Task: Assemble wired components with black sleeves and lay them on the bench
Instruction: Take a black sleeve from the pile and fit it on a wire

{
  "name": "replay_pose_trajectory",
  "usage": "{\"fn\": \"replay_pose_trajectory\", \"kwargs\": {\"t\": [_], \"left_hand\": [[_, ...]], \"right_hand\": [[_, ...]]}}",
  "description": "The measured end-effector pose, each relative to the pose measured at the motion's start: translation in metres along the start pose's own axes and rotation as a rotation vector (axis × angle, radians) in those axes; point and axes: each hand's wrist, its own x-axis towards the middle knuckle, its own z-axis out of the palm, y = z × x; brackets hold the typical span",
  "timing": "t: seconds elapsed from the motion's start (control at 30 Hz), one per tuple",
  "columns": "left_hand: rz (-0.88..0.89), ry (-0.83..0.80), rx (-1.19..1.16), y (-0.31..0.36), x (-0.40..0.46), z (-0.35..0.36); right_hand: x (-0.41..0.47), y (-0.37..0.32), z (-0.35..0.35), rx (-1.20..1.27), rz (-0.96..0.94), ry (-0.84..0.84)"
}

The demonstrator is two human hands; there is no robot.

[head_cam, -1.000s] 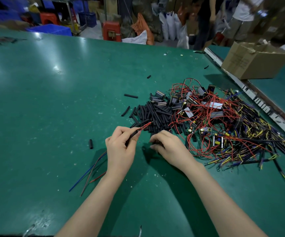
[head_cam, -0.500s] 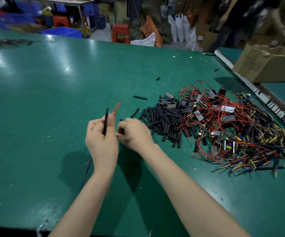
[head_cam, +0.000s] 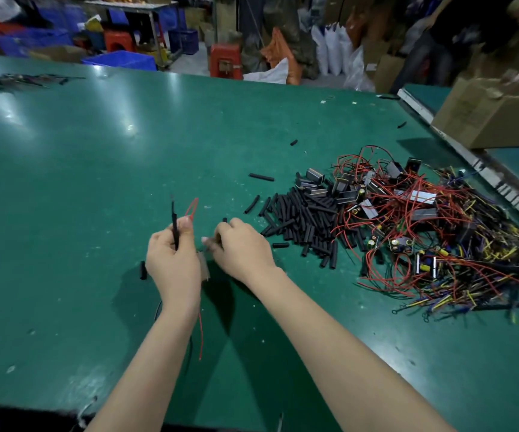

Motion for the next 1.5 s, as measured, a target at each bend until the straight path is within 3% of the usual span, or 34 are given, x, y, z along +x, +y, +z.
{"fn": "replay_pose_trajectory", "kwargs": {"t": [0.13, 0.23, 0.33, 0.67, 0.9, 1.07, 1.2, 1.37, 1.5], "left_hand": [[-0.066, 0.065, -0.059, -0.003, 0.013, -0.015], [-0.005, 0.091, 0.235, -0.005, 0.023, -0.033], [-0.053, 0.058, 0.433, -0.006, 0.034, -0.044], [-0.364, -0.301, -0.031, 0.008, 0.040, -0.028], [-0.482, -0.236, -0.193, 0.010, 0.054, -0.037], [-0.513, -0.287, -0.228, 0.005, 0.060, -0.042], [-0.506, -0.332, -0.244, 0.004, 0.052, -0.035], [-0.586, -0.505, -0.399, 0.003, 0.026, -0.015], [-0.567, -0.635, -0.437, 0.004, -0.001, 0.010]], "right_hand": [[0.008, -0.024, 0.010, 0.110, -0.058, -0.051], [0.013, -0.037, 0.020, 0.157, -0.069, -0.045], [0.014, -0.036, 0.024, 0.212, -0.042, -0.056], [0.019, -0.019, 0.017, 0.271, -0.062, -0.128], [0.026, -0.017, 0.013, 0.212, -0.080, -0.150], [0.027, -0.036, 0.025, 0.067, -0.117, -0.156], [0.011, -0.022, 0.025, 0.091, -0.177, -0.092], [-0.023, 0.026, 0.014, -0.028, -0.333, 0.030], [-0.037, 0.082, -0.010, -0.158, -0.276, 0.190]]}}
